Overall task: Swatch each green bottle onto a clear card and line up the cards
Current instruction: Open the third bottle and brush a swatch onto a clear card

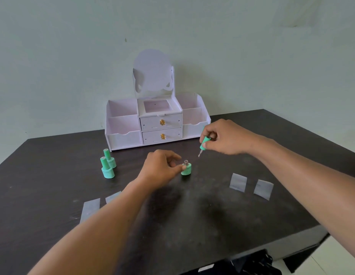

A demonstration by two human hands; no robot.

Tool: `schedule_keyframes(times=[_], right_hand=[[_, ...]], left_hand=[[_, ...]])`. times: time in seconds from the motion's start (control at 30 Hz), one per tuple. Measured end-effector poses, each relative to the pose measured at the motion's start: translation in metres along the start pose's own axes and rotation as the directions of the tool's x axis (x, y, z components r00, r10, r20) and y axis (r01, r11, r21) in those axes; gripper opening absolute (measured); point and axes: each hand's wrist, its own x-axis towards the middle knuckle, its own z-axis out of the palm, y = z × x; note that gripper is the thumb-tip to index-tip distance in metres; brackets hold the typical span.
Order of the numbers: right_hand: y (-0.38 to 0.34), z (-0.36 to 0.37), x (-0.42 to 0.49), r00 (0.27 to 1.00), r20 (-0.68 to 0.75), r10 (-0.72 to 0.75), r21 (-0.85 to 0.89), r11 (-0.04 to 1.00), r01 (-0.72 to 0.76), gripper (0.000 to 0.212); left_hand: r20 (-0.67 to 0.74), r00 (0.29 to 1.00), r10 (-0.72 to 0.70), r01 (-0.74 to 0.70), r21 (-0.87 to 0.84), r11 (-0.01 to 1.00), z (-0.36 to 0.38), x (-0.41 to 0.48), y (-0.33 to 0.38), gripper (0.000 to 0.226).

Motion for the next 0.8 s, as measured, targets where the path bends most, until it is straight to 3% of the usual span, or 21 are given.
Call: schedule_keyframes(times=[0.13,0.33,0.5,0.8], right_hand=[[0.017,-0.008,-0.019,0.998,-0.02,0.052,0.018,0.999,-0.051,0.01],[0.059,-0.008,-0.049,0.986,-0.031,0.164,0.064,0.985,-0.162,0.009],[0.088,-0.008,-0.068,0.969,-0.029,0.246,0.103,0.965,-0.242,0.008],[0.099,-0.006,-0.07,0.96,-0.032,0.277,0.167,0.949,-0.268,0.008]], left_hand=[[0.031,0.996,0.084,-0.084,-0.005,0.996,0.014,-0.004,0.026,0.019],[0.195,0.953,0.232,-0.242,0.032,0.97,0.062,-0.007,0.054,0.03],[0.243,0.912,0.33,-0.358,0.083,0.93,0.099,0.0,0.068,0.036],[0.312,0.899,0.307,-0.367,0.157,0.917,0.105,0.001,0.062,0.033]])
